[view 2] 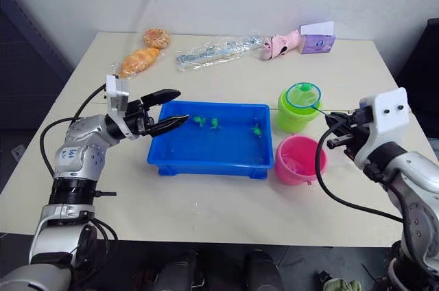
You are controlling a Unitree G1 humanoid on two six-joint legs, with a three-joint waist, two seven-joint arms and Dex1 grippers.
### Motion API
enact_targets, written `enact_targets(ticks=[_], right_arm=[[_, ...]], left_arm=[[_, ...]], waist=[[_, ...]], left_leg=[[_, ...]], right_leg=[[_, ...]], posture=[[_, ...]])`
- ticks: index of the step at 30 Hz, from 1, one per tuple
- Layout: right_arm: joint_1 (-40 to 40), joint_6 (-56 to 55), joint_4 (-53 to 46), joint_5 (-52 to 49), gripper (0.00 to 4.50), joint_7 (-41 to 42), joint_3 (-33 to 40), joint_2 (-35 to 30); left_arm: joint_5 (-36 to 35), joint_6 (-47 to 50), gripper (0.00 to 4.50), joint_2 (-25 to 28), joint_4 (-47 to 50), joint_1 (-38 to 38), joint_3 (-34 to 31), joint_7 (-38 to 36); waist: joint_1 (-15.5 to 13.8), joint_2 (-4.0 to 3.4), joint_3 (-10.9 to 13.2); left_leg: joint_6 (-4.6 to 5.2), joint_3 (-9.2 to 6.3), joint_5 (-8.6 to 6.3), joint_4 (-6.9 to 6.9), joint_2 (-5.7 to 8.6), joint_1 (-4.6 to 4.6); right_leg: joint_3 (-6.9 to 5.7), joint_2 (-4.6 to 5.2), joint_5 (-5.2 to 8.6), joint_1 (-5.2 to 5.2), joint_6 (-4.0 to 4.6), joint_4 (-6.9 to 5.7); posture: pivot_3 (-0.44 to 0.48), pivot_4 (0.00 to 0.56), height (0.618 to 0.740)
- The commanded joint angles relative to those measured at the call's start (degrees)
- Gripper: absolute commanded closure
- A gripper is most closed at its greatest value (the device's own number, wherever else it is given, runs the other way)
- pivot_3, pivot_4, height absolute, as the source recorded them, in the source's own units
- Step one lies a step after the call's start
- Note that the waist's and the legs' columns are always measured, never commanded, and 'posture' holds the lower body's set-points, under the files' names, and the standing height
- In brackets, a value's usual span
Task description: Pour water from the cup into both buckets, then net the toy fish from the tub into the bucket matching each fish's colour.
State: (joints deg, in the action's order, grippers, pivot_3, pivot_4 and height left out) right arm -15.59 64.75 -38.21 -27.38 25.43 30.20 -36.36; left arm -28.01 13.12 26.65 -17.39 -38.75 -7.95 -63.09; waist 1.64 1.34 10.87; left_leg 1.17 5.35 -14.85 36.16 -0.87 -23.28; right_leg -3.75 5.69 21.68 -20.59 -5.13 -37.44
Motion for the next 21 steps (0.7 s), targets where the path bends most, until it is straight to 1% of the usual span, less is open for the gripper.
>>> enact_targets(ticks=[1, 4, 8, 14, 17, 21], right_arm=[[-0.73, -8.29, 4.93, 4.13, 4.50, -0.18, -3.25, -2.28], [-0.62, -14.80, 9.89, 7.32, 4.50, 0.35, -6.14, -4.12], [0.20, -24.55, 16.79, 13.30, 4.50, 1.35, -10.65, -8.34], [0.35, -35.83, 22.84, 21.88, 4.50, 3.14, -18.06, -13.90], [0.01, -39.31, 24.52, 23.86, 4.50, 3.02, -19.54, -14.17], [0.11, -47.91, 27.01, 33.42, 4.50, 2.56, -25.21, -18.54]], left_arm=[[-1.27, 0.92, 0.14, -0.01, 3.88, -1.25, -0.41, 1.33], [-0.81, 0.81, 0.14, -0.25, 4.89, -1.06, 0.01, 1.68], [-0.65, 1.03, 0.14, -0.22, 5.51, -0.93, 0.48, 1.39], [-0.41, 0.64, 0.14, -0.23, 5.14, -1.07, 0.87, 1.01], [-0.26, 0.23, 0.14, -0.21, 5.12, -0.83, 1.19, 0.84], [-0.33, 0.20, 0.14, -0.28, 5.01, -0.69, 1.30, 0.88]], waist=[[-0.11, 0.00, 0.00], [-0.14, 0.00, 0.00], [-0.23, 0.00, 0.00], [-0.19, 0.00, 0.00], [-0.19, 0.00, 0.00], [-0.23, 0.00, 0.00]], left_leg=[[0.01, -0.01, 0.01, 0.02, 0.00, 0.00], [0.02, 0.00, 0.02, 0.03, 0.02, 0.00], [0.02, 0.00, 0.03, 0.03, 0.03, -0.01], [0.01, 0.00, 0.04, 0.07, 0.03, -0.01], [0.00, 0.00, 0.04, 0.07, 0.02, -0.01], [0.00, 0.00, 0.04, 0.10, 0.02, -0.01]], right_leg=[[0.00, 0.01, 0.00, 0.01, 0.00, 0.00], [0.01, 0.03, 0.00, 0.02, 0.00, -0.01], [-0.01, 0.04, 0.00, 0.03, 0.00, -0.01], [-0.03, 0.03, 0.00, 0.03, 0.00, 0.00], [-0.04, 0.02, 0.00, 0.03, 0.00, 0.00], [-0.04, 0.03, 0.00, 0.04, 0.00, -0.01]], posture=[[0.000, 0.150, 0.740], [0.000, 0.150, 0.740], [0.000, 0.150, 0.740], [0.000, 0.150, 0.740], [0.000, 0.150, 0.740], [0.000, 0.150, 0.740]])
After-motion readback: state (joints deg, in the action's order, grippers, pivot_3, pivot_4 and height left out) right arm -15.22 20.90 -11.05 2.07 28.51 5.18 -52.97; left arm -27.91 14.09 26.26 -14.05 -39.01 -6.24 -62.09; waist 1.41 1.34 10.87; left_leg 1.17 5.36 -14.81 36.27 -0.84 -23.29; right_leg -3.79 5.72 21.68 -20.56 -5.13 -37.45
